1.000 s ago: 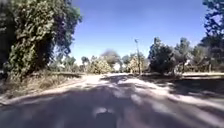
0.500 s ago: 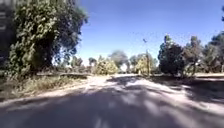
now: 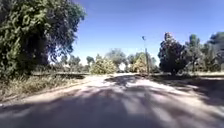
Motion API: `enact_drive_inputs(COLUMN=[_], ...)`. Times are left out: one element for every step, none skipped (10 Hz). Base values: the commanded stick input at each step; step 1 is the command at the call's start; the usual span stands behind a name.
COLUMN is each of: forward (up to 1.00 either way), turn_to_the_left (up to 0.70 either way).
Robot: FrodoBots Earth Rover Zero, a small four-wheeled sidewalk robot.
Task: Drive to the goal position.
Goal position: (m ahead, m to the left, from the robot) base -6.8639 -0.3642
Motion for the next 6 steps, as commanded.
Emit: enact_drive_inputs(forward=[1.00,1.00,1.00,1.00,1.00,1.00], turn_to_the_left=[0.00,0.13,0.39,0.20,0.00,0.00])
